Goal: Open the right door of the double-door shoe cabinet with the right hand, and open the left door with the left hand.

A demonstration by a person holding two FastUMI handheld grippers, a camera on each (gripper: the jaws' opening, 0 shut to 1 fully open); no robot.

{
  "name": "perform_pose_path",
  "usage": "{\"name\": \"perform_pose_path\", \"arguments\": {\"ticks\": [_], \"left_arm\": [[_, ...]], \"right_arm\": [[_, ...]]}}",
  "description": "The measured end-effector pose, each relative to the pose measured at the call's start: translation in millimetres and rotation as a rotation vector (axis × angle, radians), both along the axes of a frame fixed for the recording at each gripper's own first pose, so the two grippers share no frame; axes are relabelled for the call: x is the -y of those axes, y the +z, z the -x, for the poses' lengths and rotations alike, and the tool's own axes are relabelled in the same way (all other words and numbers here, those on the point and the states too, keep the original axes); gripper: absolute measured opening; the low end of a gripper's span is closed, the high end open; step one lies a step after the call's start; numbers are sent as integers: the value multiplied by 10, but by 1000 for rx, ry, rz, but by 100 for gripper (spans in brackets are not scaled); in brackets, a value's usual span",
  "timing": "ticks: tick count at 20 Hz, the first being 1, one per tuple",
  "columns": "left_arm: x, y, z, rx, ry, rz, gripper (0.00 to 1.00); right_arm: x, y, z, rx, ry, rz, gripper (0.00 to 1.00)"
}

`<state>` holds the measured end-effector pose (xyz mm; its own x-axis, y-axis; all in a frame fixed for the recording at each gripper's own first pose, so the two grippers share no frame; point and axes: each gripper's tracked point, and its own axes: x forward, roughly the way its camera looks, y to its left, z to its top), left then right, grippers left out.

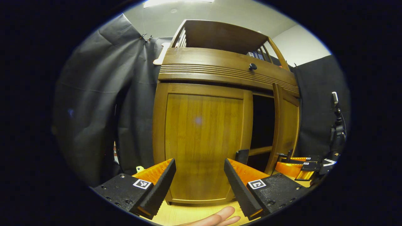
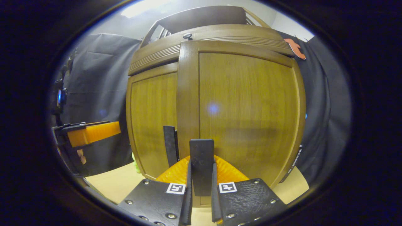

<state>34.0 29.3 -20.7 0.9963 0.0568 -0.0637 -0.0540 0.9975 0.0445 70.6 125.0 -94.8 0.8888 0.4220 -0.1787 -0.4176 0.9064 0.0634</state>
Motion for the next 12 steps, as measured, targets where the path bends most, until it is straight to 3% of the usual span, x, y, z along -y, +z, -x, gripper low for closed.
{"name": "perform_pose_path", "arguments": {"ticks": [1, 2, 5, 6, 12], "left_arm": [[20, -10, 0, -2, -1, -6, 96], [43, -24, 0, -3, -2, -10, 92], [125, -47, -15, -1, -15, -9, 96], [147, -54, -14, -2, -16, -12, 92], [272, -101, -18, -2, -26, -58, 92]], "right_arm": [[54, -13, 52, 2, 5, 12, 24], [94, -6, 100, 2, 9, 19, 27], [221, -7, 249, -6, 19, 18, 22], [266, 10, 297, -7, 20, 16, 23], [530, 48, 517, 4, 2, 54, 24]]}}
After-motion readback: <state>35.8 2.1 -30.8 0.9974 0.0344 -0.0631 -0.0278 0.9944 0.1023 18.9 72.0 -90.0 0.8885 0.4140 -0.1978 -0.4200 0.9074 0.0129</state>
